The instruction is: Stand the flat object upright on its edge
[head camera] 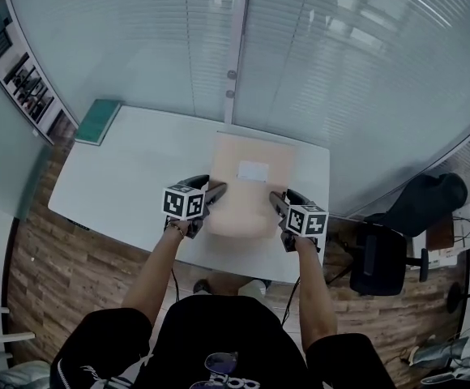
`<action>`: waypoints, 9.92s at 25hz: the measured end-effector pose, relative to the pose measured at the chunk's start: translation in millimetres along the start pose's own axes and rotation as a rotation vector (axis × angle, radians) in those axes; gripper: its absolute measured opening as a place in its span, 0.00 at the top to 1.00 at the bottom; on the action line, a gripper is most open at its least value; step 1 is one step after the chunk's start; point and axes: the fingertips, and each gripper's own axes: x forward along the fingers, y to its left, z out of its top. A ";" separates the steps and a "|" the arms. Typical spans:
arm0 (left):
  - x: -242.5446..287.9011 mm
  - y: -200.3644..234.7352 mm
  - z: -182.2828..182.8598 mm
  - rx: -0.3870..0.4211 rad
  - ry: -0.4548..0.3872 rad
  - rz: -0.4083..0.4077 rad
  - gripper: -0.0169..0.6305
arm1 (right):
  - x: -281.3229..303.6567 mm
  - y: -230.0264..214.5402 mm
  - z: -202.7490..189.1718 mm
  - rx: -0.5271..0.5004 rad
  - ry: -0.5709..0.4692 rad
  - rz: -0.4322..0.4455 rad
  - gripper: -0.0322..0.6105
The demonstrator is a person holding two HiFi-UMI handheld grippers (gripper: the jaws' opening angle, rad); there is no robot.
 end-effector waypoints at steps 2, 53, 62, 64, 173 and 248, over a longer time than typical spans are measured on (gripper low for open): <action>8.8 -6.2 11.5 0.013 -0.015 -0.003 0.54 | -4.2 -10.7 12.4 -0.004 -0.021 -0.003 0.55; 223.0 -82.1 167.6 0.277 -0.132 0.043 0.59 | -17.6 -230.0 169.8 -0.081 -0.218 -0.110 0.63; 249.3 -72.1 179.6 0.272 -0.131 0.047 0.59 | -0.5 -250.0 181.0 -0.071 -0.221 -0.131 0.63; 253.8 -69.7 182.2 0.268 -0.133 0.050 0.59 | 3.1 -253.5 183.9 -0.070 -0.222 -0.132 0.63; 83.3 -78.2 91.6 0.271 -0.218 0.156 0.94 | -67.5 -134.8 89.6 -0.184 -0.249 -0.158 0.91; -109.7 41.1 -1.5 0.206 -0.221 0.201 0.94 | -16.0 82.2 -0.3 -0.243 -0.200 -0.101 0.92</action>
